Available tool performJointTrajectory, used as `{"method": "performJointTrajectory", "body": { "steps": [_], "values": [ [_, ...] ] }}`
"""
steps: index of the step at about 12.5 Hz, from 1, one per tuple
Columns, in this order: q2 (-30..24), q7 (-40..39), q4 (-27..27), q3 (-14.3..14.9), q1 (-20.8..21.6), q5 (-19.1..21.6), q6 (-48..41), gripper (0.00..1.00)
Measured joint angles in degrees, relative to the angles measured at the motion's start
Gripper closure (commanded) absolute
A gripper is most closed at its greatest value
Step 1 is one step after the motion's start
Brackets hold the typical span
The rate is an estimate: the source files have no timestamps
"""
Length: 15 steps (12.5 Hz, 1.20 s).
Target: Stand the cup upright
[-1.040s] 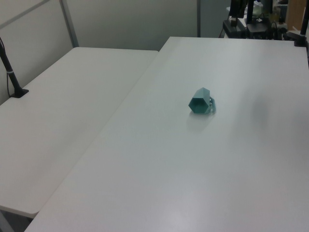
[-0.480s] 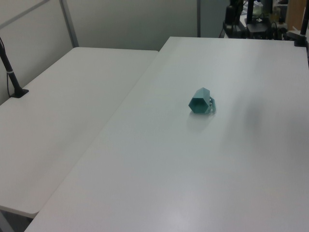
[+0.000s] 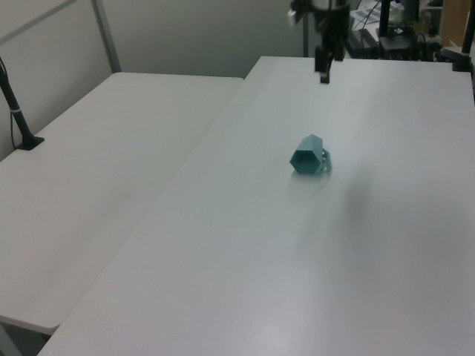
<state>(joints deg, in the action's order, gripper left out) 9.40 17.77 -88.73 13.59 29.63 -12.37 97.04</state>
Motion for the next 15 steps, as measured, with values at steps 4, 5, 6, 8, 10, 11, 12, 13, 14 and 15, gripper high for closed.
{"method": "performJointTrajectory", "body": {
  "steps": [4, 5, 6, 8, 10, 11, 12, 13, 14, 15],
  "values": [
    [9.2, 13.8, 3.1, -0.4, 9.8, -13.2, 0.0, 0.0],
    [11.3, 15.7, 3.1, -1.1, 11.6, -17.4, 0.0, 0.0],
    [13.5, 17.7, 3.1, -2.3, 12.9, -22.5, 0.0, 0.0],
    [17.4, 22.9, 3.1, -4.7, 13.9, -29.3, 0.0, 0.0],
    [20.0, 23.7, 2.8, -6.0, 14.1, -34.6, 0.0, 0.0],
    [21.2, 24.1, 2.5, -6.5, 14.1, -36.9, 0.0, 0.0],
    [22.6, 24.5, 2.3, -6.7, 14.2, -38.6, 0.0, 0.0],
    [23.8, 24.6, 2.0, -6.7, 14.2, -39.9, 0.0, 0.0],
    [24.9, 24.7, 1.6, -6.7, 14.1, -41.2, 0.0, 0.0],
    [25.6, 24.9, 1.0, -6.7, 14.1, -42.3, 0.0, 0.0]
  ]
}}
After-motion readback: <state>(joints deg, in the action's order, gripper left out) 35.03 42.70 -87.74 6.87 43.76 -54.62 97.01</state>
